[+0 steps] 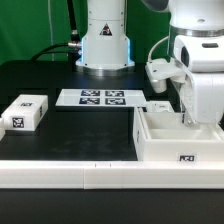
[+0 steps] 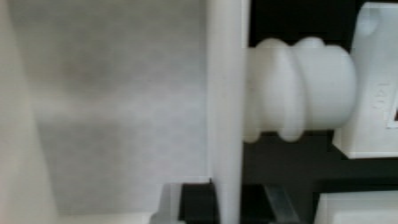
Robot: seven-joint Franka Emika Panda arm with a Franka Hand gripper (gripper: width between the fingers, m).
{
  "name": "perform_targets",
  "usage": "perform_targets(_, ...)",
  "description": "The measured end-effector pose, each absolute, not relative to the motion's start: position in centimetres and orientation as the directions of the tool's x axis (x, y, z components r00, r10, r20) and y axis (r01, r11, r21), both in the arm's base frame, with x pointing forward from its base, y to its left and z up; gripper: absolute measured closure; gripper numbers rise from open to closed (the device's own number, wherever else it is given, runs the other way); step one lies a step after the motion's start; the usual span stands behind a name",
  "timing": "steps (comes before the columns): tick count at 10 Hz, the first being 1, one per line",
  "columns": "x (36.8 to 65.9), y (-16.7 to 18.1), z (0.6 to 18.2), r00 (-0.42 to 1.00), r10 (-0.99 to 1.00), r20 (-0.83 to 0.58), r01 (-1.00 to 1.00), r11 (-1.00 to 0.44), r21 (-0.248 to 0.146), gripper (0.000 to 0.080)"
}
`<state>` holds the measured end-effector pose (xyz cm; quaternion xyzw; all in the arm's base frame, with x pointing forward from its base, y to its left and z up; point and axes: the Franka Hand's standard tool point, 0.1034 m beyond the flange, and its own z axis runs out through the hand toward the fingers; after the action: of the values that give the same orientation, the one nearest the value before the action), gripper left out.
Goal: Assemble cabinet
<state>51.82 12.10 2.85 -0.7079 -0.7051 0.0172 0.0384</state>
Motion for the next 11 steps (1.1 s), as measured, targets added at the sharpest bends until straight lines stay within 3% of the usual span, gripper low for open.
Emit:
perform_targets(1, 51.8, 12.1, 2.8, 0.006, 1.0, 0.03, 0.997, -0.003, -0.079, 0.0576)
perform_targets(2, 51.8, 12.0, 2.8, 0.006, 1.0, 0.03, 0.997, -0.004, -0.079, 0.0576)
perform_targets(3, 51.8, 12.0, 2.8, 0.006, 1.0, 0.03, 0.997, -0.004, -0.079, 0.0396)
perform_targets(4, 51.8, 12.0, 2.8, 0.007, 1.0, 0.03, 0.997, -0.004, -0.079, 0.0396)
perform_targets(5, 51.8, 12.0, 2.8, 0.007, 1.0, 0.029, 0.997, -0.005, -0.079, 0.0195)
perform_targets(6, 51.8, 12.0, 2.8, 0.008, 1.0, 0.029, 0.997, -0.005, -0.079, 0.0065)
perform_targets(7, 51.8, 11.9, 2.8, 0.008, 1.0, 0.029, 0.997, -0.006, -0.079, 0.0014)
perform_targets(10, 51.8, 11.9, 2.9, 0.008, 1.0, 0.029, 0.997, -0.006, -0.078, 0.0002)
perform_targets(11, 51.2, 11.8, 4.0, 0.005, 1.0, 0.026, 0.998, -0.004, -0.061, 0.0002)
